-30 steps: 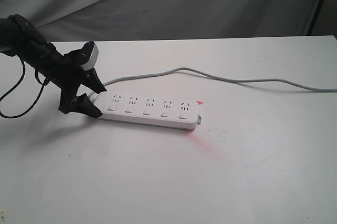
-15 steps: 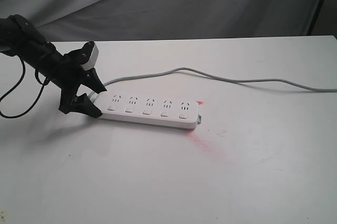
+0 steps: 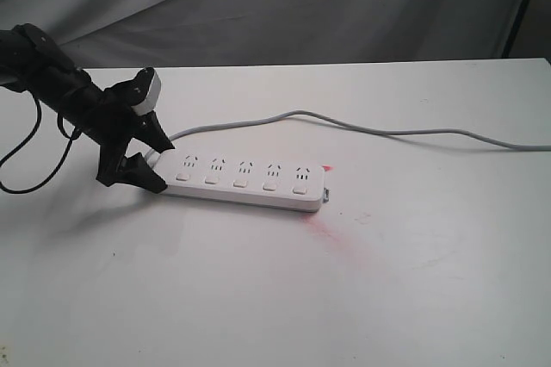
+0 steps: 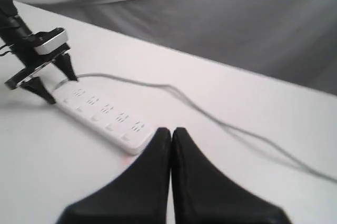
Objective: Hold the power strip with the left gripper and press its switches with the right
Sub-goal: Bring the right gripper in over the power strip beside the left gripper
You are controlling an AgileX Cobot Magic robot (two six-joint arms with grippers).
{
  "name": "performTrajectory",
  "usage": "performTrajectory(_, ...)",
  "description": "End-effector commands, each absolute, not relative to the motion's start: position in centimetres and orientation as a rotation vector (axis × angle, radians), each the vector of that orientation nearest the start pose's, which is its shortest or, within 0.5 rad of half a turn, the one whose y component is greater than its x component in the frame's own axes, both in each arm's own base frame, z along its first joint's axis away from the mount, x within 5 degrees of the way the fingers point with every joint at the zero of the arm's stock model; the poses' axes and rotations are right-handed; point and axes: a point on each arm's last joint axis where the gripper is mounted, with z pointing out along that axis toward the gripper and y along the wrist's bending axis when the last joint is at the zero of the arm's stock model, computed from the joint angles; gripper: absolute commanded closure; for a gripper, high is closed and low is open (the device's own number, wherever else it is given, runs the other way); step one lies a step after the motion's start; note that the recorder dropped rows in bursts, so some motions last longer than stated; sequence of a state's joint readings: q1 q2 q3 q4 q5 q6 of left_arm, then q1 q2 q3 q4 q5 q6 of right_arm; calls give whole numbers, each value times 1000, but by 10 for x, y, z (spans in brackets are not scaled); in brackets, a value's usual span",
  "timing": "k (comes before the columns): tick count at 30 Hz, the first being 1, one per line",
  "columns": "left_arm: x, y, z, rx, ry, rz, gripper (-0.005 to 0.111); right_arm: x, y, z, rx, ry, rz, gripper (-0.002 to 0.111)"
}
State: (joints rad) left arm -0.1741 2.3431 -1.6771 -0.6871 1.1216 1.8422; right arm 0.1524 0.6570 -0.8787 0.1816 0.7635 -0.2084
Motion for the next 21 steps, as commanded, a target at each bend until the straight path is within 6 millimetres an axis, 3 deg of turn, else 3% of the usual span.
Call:
performTrajectory(1, 431, -132, 105, -2508, -2310, 845, 37, 124, 48, 370, -369, 2149, 333, 108)
performTrajectory(4, 431, -132, 105, -2508, -2310, 845, 37, 142, 80, 354, -649, 2199, 431, 108)
performTrajectory(9, 431, -132, 105, -2508, -2310, 845, 37, 202, 131, 320, -901, 2203, 654, 108)
performTrajectory(13, 431, -132, 105, -2508, -2310, 845, 37, 248, 153, 329, -1034, 2147, 622, 108)
performTrajectory(17, 431, -132, 105, -2508, -2310, 845, 37, 279, 168, 348, -1116, 2055, 598, 108)
performTrajectory(21, 431, -132, 105, -2508, -2310, 845, 37, 311, 184, 350, -1144, 2029, 601, 108)
